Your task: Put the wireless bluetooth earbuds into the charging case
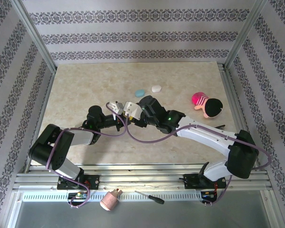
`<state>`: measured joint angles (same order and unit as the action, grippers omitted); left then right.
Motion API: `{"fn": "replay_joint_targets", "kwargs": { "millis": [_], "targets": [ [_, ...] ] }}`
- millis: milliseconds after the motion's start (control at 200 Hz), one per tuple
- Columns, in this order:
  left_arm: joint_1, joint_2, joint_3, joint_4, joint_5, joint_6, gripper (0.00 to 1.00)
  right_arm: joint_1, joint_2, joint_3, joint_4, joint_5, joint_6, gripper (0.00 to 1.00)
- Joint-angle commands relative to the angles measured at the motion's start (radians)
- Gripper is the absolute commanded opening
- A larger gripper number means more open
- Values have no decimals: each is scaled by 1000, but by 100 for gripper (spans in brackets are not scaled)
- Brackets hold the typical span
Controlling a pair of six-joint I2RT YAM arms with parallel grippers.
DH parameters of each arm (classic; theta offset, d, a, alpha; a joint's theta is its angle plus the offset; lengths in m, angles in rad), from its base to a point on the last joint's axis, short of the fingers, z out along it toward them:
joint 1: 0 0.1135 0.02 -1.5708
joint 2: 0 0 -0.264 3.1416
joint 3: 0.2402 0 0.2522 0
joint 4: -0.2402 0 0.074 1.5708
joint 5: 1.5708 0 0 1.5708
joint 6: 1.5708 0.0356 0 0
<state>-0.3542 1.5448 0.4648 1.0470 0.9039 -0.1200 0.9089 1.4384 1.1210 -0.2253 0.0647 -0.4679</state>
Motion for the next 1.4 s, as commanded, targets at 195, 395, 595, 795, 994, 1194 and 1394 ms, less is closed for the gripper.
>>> {"fn": "replay_joint_targets", "kwargs": {
  "millis": [195, 395, 595, 795, 994, 1194, 1394],
  "targets": [
    [-7, -3, -16, 80, -12, 95, 5, -124, -144, -70, 95, -153, 263, 56],
    [-7, -3, -36, 104, 0, 203, 4, -221, -100, -6, 45, -259, 494, 73],
    [-7, 3, -50, 121, 37, 281, 6, -250, 36, 135, -99, -322, 611, 78],
    [-8, -4, -68, 140, 68, 300, 7, -266, 137, 236, -205, -335, 641, 77],
    [-6, -23, -69, 126, 67, 306, 7, -270, 198, 282, -303, -393, 565, 78],
    [-6, -28, -65, 115, 63, 295, 8, -268, 212, 304, -410, -408, 486, 78],
    [-7, -28, -53, 101, 55, 271, 9, -257, 185, 291, -463, -449, 398, 78]
  ]
}}
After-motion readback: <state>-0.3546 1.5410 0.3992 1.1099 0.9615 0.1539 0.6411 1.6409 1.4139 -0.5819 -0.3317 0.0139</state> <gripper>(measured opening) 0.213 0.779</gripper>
